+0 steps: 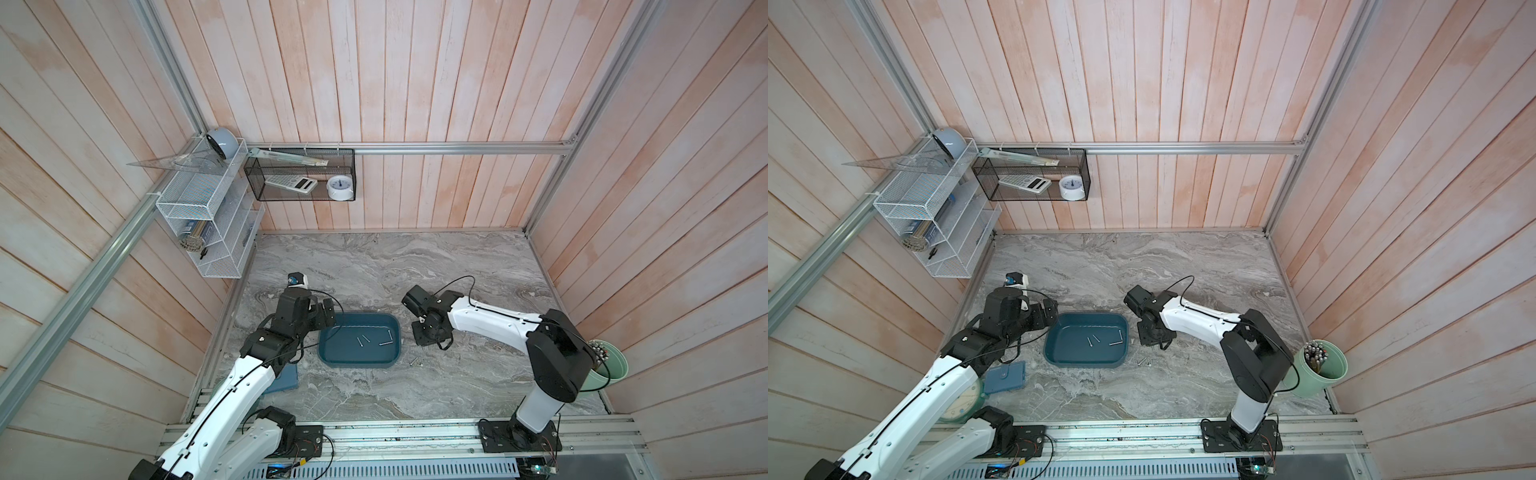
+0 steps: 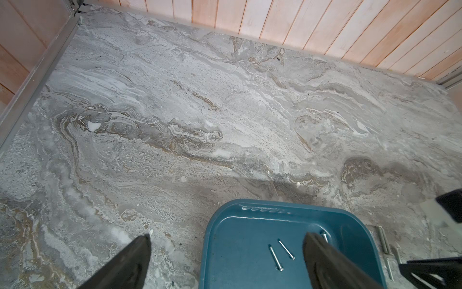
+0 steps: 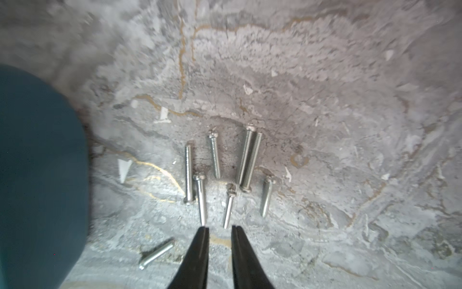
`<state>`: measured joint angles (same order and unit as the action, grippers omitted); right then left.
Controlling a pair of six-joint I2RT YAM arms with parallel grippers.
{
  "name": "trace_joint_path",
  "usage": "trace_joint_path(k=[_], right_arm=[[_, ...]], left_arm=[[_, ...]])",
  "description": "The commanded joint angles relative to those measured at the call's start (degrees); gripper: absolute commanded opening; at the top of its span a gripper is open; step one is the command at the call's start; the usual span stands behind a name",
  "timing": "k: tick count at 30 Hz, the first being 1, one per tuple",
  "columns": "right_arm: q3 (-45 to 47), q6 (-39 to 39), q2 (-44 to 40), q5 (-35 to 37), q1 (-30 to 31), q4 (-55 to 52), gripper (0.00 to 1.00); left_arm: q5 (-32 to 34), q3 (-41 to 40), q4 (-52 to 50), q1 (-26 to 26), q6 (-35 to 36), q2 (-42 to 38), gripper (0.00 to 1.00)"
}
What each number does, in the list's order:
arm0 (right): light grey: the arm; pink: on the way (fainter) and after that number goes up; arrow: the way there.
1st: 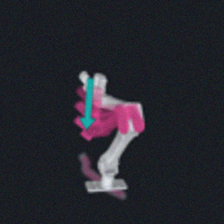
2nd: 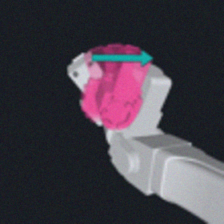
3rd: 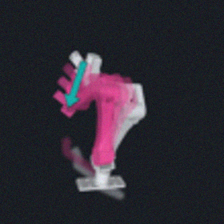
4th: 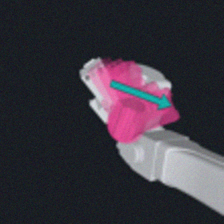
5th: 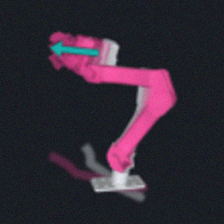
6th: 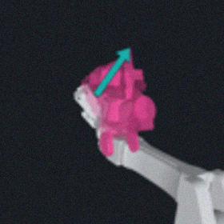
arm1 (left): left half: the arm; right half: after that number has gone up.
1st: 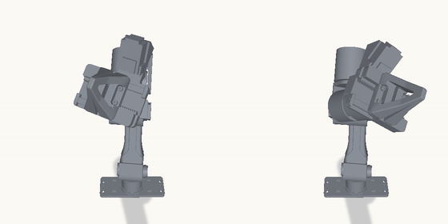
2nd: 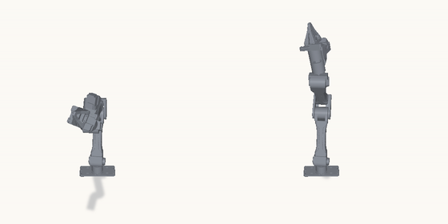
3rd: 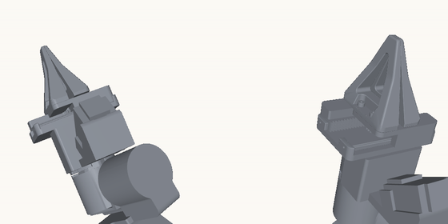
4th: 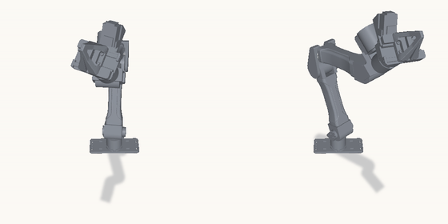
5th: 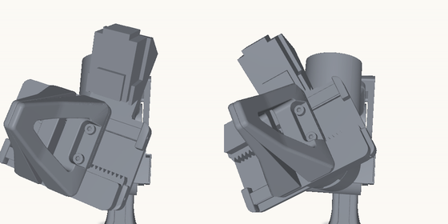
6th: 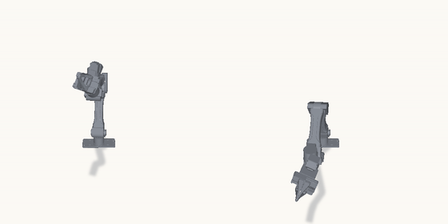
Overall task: Take out the screws from the storage box
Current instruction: Place the screw at the center of the board.
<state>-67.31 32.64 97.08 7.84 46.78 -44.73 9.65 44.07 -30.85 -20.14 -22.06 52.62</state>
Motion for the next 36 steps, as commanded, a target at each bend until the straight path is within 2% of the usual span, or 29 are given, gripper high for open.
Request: trace_joint_path(k=[1,4,9,18,26,36], right_arm=[[-3.52,-1.97,-2.9,0.35,0.03,-1.52,0.38],[-6.92,-3.92,-2.05,-1.85,0.13,-1.59,0.51],[-11.93,-6.63,2.33,-3.66,0.18,-1.97,0.56],[-17.55,-8.69,10.13,-7.3,0.15,-2.37,0.56],[-19.76,-8.77,13.81,-8.62,0.46,-2.98,0.55],[-23.85,-6.65,21.31,-10.92,0.6,-4.77,0.43]], left_arm=[[0.34,-0.13,-0.12,0.38,0.19,0.31,1.0],[1.06,0.13,-0.39,0.37,0.36,0.41,1.0],[1.83,0.11,-0.78,0.43,0.53,0.35,1.0],[2.21,0.13,-0.76,0.42,0.65,0.8,1.0],[2.3,0.3,-0.84,0.37,0.79,1.34,1.0],[2.63,0.31,-0.87,0.38,0.88,1.56,1.0]])
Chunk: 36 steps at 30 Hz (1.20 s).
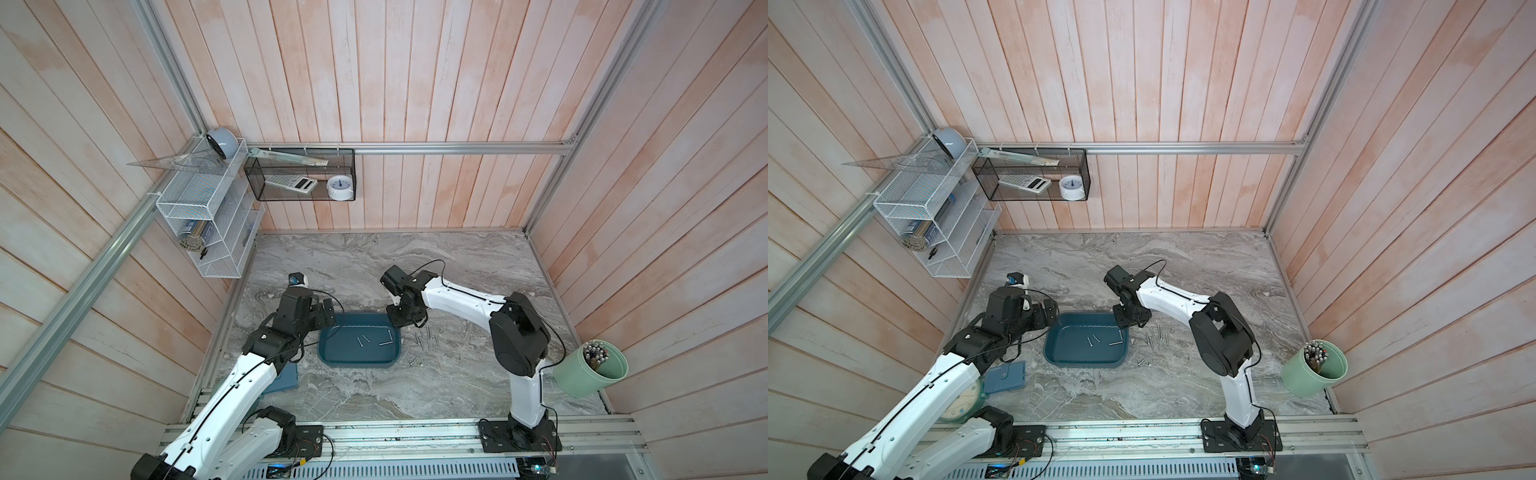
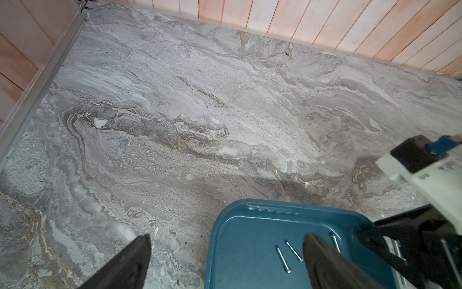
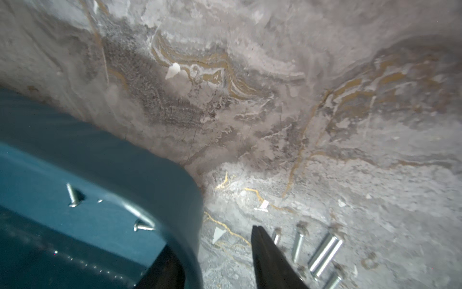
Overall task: Take out the screws from the storage box
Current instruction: Place the screw at the center of the board, then adjust the storage box at the center of the board.
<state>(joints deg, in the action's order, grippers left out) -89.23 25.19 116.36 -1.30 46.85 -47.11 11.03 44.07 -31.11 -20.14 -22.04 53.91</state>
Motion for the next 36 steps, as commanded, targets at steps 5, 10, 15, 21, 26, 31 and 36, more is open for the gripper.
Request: trace_joint_path(k=[5,10,15,21,26,31,36], right_arm=[[-2.76,1.24,3.2,-4.21,1.13,-2.4,0.3],[1.55,3.2,1.26,-8.85,0.96,1.82,0.11],[6.16,5.59,0.16,-15.1,-0.04,6.76,0.0],[10.18,8.57,-0.78,-24.45,-1.61,12.54,0.0],[9.38,9.0,0.69,-27.16,-2.25,9.97,0.0],[7.29,6.68,0.22,-19.89,-2.2,3.21,0.0],[3.59,3.58,-0.95,-10.22,-0.79,-2.47,0.0]], left_arm=[[3.43,0.66,-1.21,0.37,0.96,0.23,1.0],[8.23,1.32,-2.11,0.42,1.36,-1.27,1.0],[10.07,-0.1,-0.31,0.5,1.68,-4.64,1.0],[9.13,-1.33,1.47,0.46,1.74,-8.65,1.0],[7.02,-2.3,3.07,0.48,1.83,-10.6,1.0],[6.33,-2.22,3.08,0.45,1.87,-10.14,1.0],[4.94,-2.22,3.17,0.46,1.83,-8.97,1.0]])
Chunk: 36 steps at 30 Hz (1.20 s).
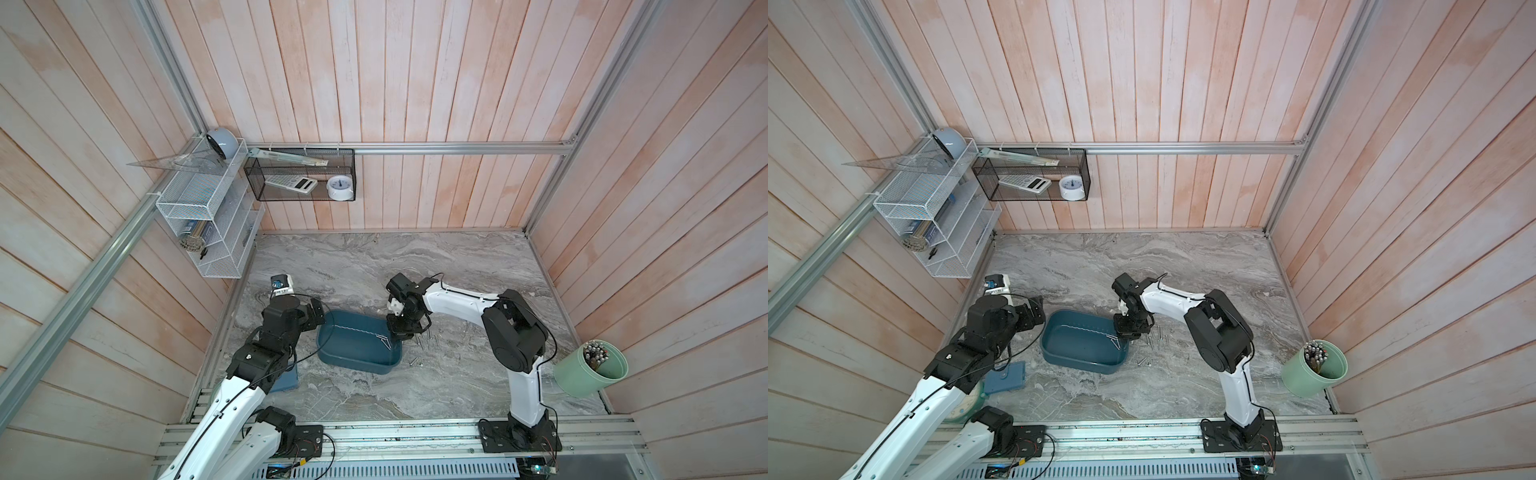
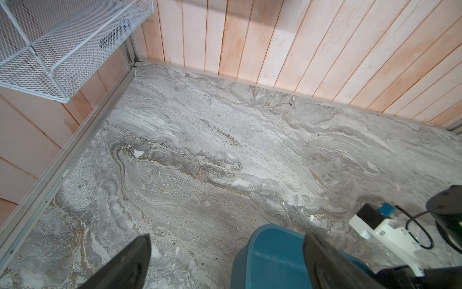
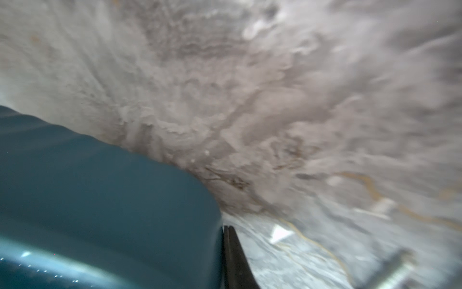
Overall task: Take out the screws from the storage box
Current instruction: Adjust the storage box at the center of the board.
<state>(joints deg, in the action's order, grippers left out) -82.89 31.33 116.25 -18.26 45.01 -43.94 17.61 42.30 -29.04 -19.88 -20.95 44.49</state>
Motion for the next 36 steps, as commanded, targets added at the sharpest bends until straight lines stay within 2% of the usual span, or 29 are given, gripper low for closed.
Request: trace_joint_path(k=[1,12,21,24,32,36], right_arm=[[-3.94,-3.12,-0.69,8.32,1.36,-6.82,0.0],[-14.72,-5.31,5.43,15.1,3.76,-12.88,0.09],[-18.63,-6.46,9.22,17.99,4.37,-15.26,0.13],[-19.02,-6.58,9.59,18.09,4.38,-15.4,0.18],[-17.17,-6.77,6.89,17.79,4.37,-11.75,0.37],[-17.07,-7.21,4.62,20.03,4.38,-11.49,0.38]], left_arm=[[-2.03,-0.38,1.15,0.2,0.81,0.72,1.0],[-3.28,-0.11,0.36,0.19,0.66,2.18,1.0],[-3.04,0.09,0.19,0.19,0.81,2.88,1.0],[-3.1,0.08,0.04,0.24,0.75,3.08,1.0],[-3.1,0.17,-0.05,0.21,0.91,3.44,1.0],[-3.1,0.27,-0.12,0.26,0.87,3.62,1.0]])
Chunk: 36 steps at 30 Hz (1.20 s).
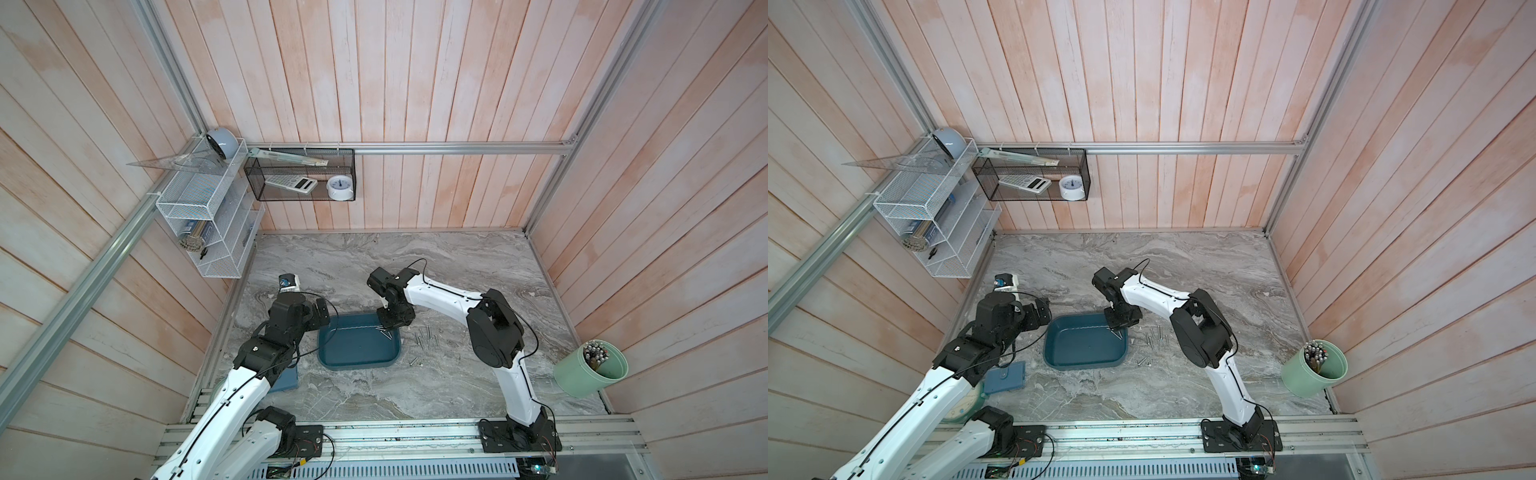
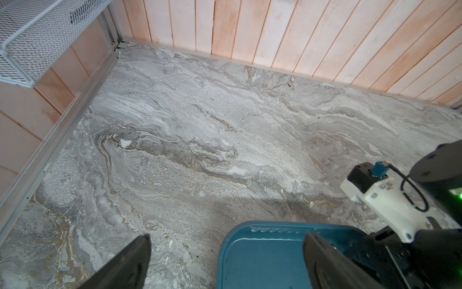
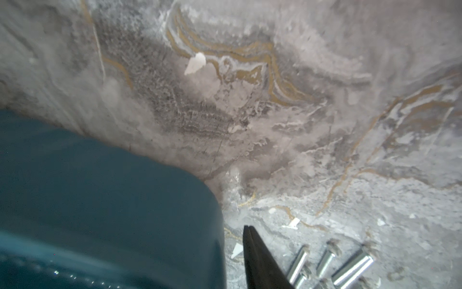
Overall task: Take out the screws from the storage box
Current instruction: Adjust the storage box at the center of the board, then pick up the screw from the storage box.
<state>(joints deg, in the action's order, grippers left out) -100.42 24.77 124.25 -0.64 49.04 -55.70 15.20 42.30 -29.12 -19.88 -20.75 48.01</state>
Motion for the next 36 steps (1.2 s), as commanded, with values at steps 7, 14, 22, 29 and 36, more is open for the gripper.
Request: trace_joint_path(k=[7,14,22,29,36], right_arm=[[2.16,-1.82,-9.88,6.8,0.86,0.79,0.3],[6.06,-4.3,-14.09,-0.55,2.55,5.66,0.27],[1.76,-4.91,-6.38,1.24,5.01,2.52,0.25],[-0.55,-4.74,-0.56,1.84,6.06,1.29,0.22],[-0.79,-4.39,1.41,3.51,6.01,1.39,0.21]], left_arm=[[-0.52,0.33,-0.08,0.26,0.69,0.14,1.0],[-0.81,0.49,-0.07,0.19,0.7,0.34,1.0],[-1.05,0.41,0.01,0.2,0.7,0.98,1.0],[-1.05,0.59,0.01,0.19,0.8,1.43,1.0],[-1.35,0.5,0.06,0.19,0.8,1.63,1.0]])
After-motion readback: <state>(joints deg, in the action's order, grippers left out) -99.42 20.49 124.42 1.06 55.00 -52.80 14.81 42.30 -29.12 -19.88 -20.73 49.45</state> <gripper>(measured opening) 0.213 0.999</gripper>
